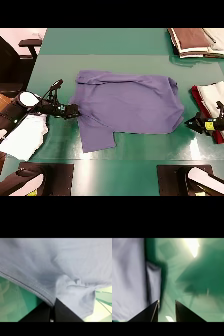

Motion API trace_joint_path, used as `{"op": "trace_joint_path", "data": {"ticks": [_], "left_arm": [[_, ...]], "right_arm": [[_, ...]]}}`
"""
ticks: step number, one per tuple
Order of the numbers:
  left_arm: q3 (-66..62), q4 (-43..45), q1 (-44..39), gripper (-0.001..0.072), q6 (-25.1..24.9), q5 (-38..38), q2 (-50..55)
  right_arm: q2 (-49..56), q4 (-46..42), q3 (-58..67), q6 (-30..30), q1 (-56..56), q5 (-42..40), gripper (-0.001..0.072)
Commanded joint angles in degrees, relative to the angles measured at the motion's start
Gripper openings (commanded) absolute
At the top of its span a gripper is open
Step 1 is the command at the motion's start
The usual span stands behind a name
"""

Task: Fold the shirts.

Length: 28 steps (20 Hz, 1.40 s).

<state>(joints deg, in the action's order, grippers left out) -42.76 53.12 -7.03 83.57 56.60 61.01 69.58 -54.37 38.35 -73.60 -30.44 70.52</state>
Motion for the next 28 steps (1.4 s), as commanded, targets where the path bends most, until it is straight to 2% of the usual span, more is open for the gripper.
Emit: {"op": "trace_joint_path", "data": {"ticks": [1, 6, 7, 9, 10, 11, 15, 18, 22, 25, 28], "left_arm": [[-0.20, -0.07, 0.04, 0.0026, 0.02, -0.13, 0.00], [-0.20, -1.66, 0.04, 0.0026, 0.02, -0.81, 0.00], [-0.20, -1.73, 0.04, 0.0027, 0.00, -0.52, 0.00], [-0.20, -1.68, 0.04, 0.0027, -0.04, 0.52, -0.02], [-0.22, -1.68, 0.04, 0.0026, -0.04, 1.38, -0.02], [-0.22, -1.36, 0.04, 0.0026, -0.04, 2.03, -0.22], [-3.65, 2.38, 0.04, 0.0025, 1.70, 3.48, -6.25], [-15.65, 8.59, 0.04, 0.0025, 4.13, 6.45, -12.59], [-43.41, 12.61, 0.04, 0.0025, 4.55, 11.32, -14.36], [-63.49, 14.25, 0.04, 0.0025, 4.57, 11.02, -14.36], [-77.72, 14.43, 0.04, 0.0024, 5.05, 9.88, -14.36]], "right_arm": [[3.98, 4.70, -0.83, 1.95, -0.31, -3.96, 0.0231], [5.66, 4.79, -0.83, 2.29, 4.76, -8.02, 0.0230], [5.68, 4.63, -0.83, 2.27, 5.77, -8.70, 0.0207], [5.57, 4.59, -0.83, 2.29, 6.54, -8.94, 0.0066], [5.44, 4.26, -0.83, 2.29, 6.38, -8.41, 0.0035], [4.79, 3.10, -0.83, 2.27, 5.97, -7.67, 0.0013], [-4.22, -0.83, 1.97, 2.27, 3.78, -2.78, 0.0012], [-12.52, -1.05, 13.57, 2.05, 3.41, 3.93, 0.0012], [-20.22, -0.79, 36.70, -1.49, 6.25, 5.11, 0.0012], [-22.21, -1.97, 54.53, -3.56, 7.72, 5.27, 0.0012], [-20.96, -9.62, 73.09, -7.52, 7.91, 10.10, 0.0012]]}}
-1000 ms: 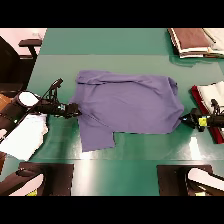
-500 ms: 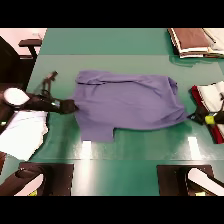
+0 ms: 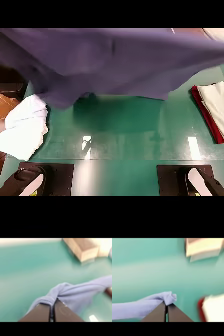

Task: Fold the shirts.

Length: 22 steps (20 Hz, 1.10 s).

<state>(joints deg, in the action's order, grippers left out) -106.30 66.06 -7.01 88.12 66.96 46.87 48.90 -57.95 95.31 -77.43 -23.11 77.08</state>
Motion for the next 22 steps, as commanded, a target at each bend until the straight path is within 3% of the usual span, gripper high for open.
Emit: {"op": "trace_joint_path", "data": {"ticks": [1, 5, 10, 14, 18, 22], "left_arm": [[-16.68, 1.53, 0.02, 0.0024, 0.48, -1.66, -0.22], [-17.09, 5.95, 0.02, 0.0024, 1.97, -1.55, -0.22], [-0.17, 14.05, 0.02, 0.0026, 4.63, 4.28, 3.50], [13.25, 12.68, 0.02, 0.0027, 4.59, 7.41, 15.02], [18.10, 12.39, 0.02, 0.0027, 4.44, 4.11, 29.68], [17.49, 12.39, 0.04, 0.0026, 1.44, -6.27, 40.63]], "right_arm": [[0.70, -8.33, 21.55, -4.94, 0.61, 4.90, 0.0012], [4.79, -9.51, 32.96, -7.06, 0.61, 9.53, 0.0011], [8.59, -10.08, 17.20, -7.21, 4.70, 13.00, 0.0010], [20.02, -21.40, 7.13, -8.37, 17.29, 15.93, 0.0010], [35.23, -24.30, 4.09, -8.68, 22.75, 15.65, 0.0010], [48.63, -24.15, 11.04, -8.63, 22.77, 12.70, 0.0011]]}}
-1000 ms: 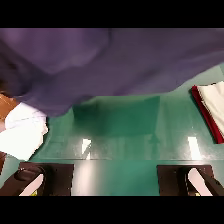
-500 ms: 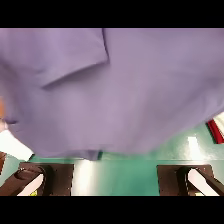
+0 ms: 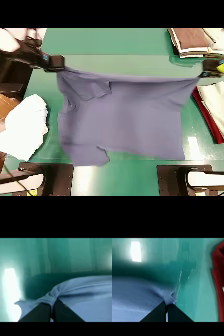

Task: Fold the shirts.

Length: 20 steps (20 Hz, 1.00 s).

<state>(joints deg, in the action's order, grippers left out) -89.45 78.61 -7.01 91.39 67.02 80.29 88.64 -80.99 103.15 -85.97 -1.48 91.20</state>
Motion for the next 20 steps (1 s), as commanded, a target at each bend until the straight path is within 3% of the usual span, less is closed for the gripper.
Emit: {"op": "trace_joint_path", "data": {"ticks": [1, 4, 6, 10, 17, 18, 19, 20], "left_arm": [[-0.55, -0.15, 0.04, 0.0026, -1.86, -7.82, 8.98], [-5.25, -0.79, 1.62, 0.0027, -3.06, -8.37, 11.43], [-8.37, -1.49, 3.58, 0.0027, -3.43, -3.56, 11.41], [-6.27, -2.34, 4.61, 0.0027, -8.96, 9.38, 11.34], [10.29, -4.11, 4.61, 0.0030, -7.80, 8.26, 11.37], [11.28, -4.07, 4.61, 0.0205, -7.78, 8.13, 11.37], [11.47, -4.09, 4.61, 0.0472, -7.58, 8.52, 11.30], [11.47, -4.07, 4.61, 0.0501, -7.28, 9.14, 10.60]], "right_arm": [[11.39, -1.09, 6.10, -0.09, 0.76, -2.47, 0.0011], [15.50, -1.01, 13.20, 0.02, 0.63, -2.82, 0.0011], [14.84, -1.03, 13.11, 0.46, 0.83, -2.10, 0.0011], [7.61, -1.09, -1.05, 0.76, 1.95, -4.33, 0.0012], [-0.92, 0.90, -24.83, 0.72, 3.91, -14.23, 0.0015], [-1.27, 3.06, -25.86, 0.74, 3.41, -15.26, 0.0054], [-1.29, 5.70, -25.83, 0.85, 2.75, -15.65, 0.0279], [-1.33, 8.26, -25.27, 1.01, 1.84, -15.47, 0.0382]]}}
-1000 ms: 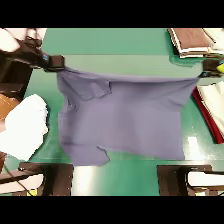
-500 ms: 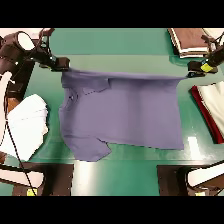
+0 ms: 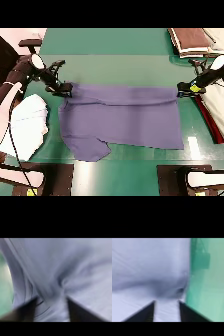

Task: Fold the shirts.

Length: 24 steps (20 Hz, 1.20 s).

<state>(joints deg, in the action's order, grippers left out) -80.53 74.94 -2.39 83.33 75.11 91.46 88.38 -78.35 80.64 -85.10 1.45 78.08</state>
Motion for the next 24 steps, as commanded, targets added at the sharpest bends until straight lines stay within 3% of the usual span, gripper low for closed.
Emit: {"op": "trace_joint_path", "data": {"ticks": [1, 5, 12, 20, 24], "left_arm": [[2.58, -0.04, 0.00, 0.0502, 0.79, 1.99, -2.10], [9.75, 6.49, 0.00, 0.0502, 3.76, 3.72, -14.69], [42.64, 2.69, 0.00, 0.0503, 8.68, 2.89, -38.01], [55.30, -11.47, 0.00, 0.0502, 9.31, -10.75, -40.63], [55.60, -12.63, 0.00, 0.0500, 9.25, -9.73, -40.63]], "right_arm": [[-1.57, 8.50, -1.86, 0.52, -2.34, -1.07, 0.0385], [-10.86, 14.34, -5.20, 3.19, -5.95, 1.95, 0.0384], [-25.40, 14.38, -17.38, 4.20, -7.72, -0.35, 0.0387], [-26.58, 14.49, -19.02, 4.20, -7.72, 0.07, 0.0387], [-26.71, 14.34, -19.02, 4.20, -7.72, 0.57, 0.0386]]}}
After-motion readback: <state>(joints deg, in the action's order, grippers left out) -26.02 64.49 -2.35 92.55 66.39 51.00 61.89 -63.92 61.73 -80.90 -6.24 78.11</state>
